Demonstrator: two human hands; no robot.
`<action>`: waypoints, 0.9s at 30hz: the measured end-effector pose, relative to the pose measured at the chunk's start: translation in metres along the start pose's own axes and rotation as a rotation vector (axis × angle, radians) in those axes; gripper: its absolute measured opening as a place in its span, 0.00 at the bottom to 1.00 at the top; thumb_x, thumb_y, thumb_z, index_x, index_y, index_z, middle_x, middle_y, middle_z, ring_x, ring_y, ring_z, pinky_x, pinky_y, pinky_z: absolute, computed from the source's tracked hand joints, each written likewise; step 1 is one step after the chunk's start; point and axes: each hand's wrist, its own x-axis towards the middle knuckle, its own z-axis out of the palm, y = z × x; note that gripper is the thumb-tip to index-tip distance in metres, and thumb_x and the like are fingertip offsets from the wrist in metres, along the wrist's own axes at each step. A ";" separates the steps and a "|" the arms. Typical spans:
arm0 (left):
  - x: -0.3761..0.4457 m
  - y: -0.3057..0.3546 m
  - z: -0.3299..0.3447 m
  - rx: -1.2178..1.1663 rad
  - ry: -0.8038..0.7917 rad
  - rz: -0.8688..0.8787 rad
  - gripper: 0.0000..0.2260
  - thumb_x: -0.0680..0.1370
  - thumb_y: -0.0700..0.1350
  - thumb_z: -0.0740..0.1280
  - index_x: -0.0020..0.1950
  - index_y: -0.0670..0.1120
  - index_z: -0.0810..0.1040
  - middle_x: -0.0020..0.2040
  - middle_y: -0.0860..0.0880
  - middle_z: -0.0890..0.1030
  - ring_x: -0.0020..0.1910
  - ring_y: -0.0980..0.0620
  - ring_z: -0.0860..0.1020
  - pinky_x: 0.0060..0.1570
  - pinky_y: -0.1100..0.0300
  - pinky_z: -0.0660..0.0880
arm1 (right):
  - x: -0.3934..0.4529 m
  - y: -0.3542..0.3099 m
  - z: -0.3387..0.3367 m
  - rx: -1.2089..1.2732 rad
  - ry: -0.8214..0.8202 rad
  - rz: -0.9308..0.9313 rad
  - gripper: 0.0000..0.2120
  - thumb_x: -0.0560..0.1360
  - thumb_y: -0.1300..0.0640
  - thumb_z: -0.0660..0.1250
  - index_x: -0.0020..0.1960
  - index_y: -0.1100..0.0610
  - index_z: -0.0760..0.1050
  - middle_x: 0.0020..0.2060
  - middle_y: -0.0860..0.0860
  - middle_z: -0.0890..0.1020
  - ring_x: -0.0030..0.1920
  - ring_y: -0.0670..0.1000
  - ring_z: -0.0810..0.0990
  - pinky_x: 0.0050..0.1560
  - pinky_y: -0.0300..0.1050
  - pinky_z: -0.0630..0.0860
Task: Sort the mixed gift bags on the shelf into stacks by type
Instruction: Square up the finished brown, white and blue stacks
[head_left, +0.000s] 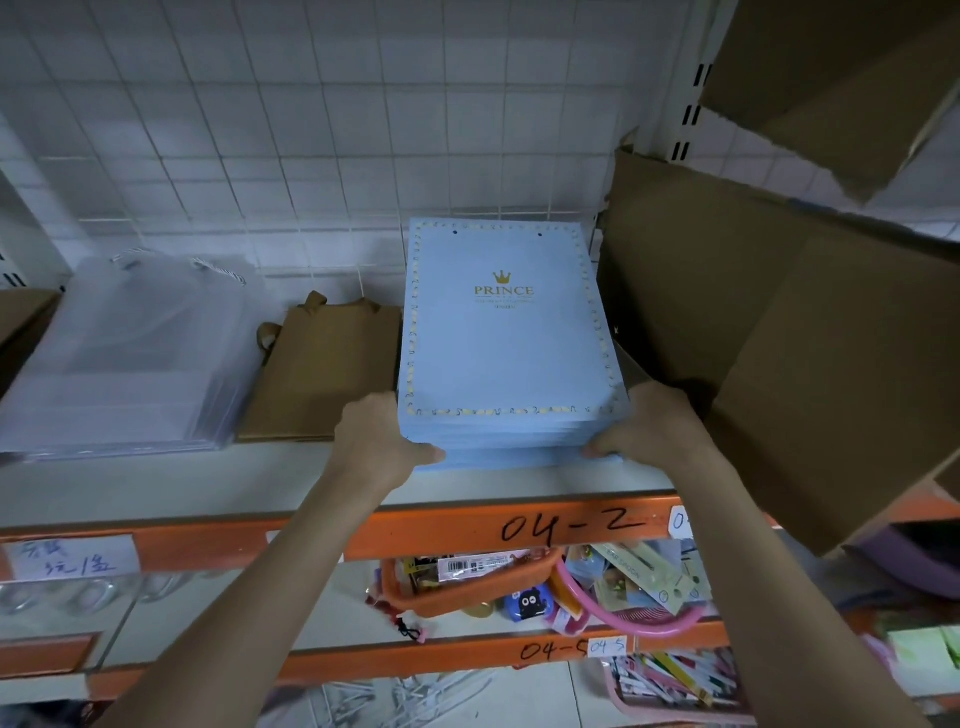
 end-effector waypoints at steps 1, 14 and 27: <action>-0.001 -0.002 0.001 0.001 -0.023 0.002 0.23 0.64 0.42 0.78 0.57 0.42 0.76 0.53 0.48 0.80 0.46 0.50 0.76 0.42 0.60 0.71 | -0.001 0.000 0.001 0.018 -0.012 -0.007 0.20 0.61 0.57 0.79 0.48 0.62 0.75 0.44 0.58 0.80 0.44 0.56 0.79 0.44 0.49 0.78; -0.007 -0.004 0.001 0.116 -0.007 0.037 0.17 0.64 0.42 0.79 0.49 0.40 0.80 0.44 0.47 0.82 0.41 0.48 0.79 0.31 0.62 0.68 | -0.005 0.006 -0.001 -0.023 -0.137 -0.124 0.12 0.64 0.62 0.74 0.44 0.57 0.72 0.45 0.55 0.75 0.45 0.52 0.75 0.40 0.44 0.71; -0.007 -0.006 0.010 0.035 0.089 0.033 0.11 0.68 0.40 0.75 0.47 0.40 0.78 0.44 0.44 0.82 0.42 0.47 0.78 0.39 0.60 0.71 | -0.006 0.013 -0.002 0.012 -0.001 -0.093 0.14 0.66 0.61 0.74 0.38 0.58 0.67 0.34 0.50 0.71 0.33 0.47 0.70 0.27 0.37 0.63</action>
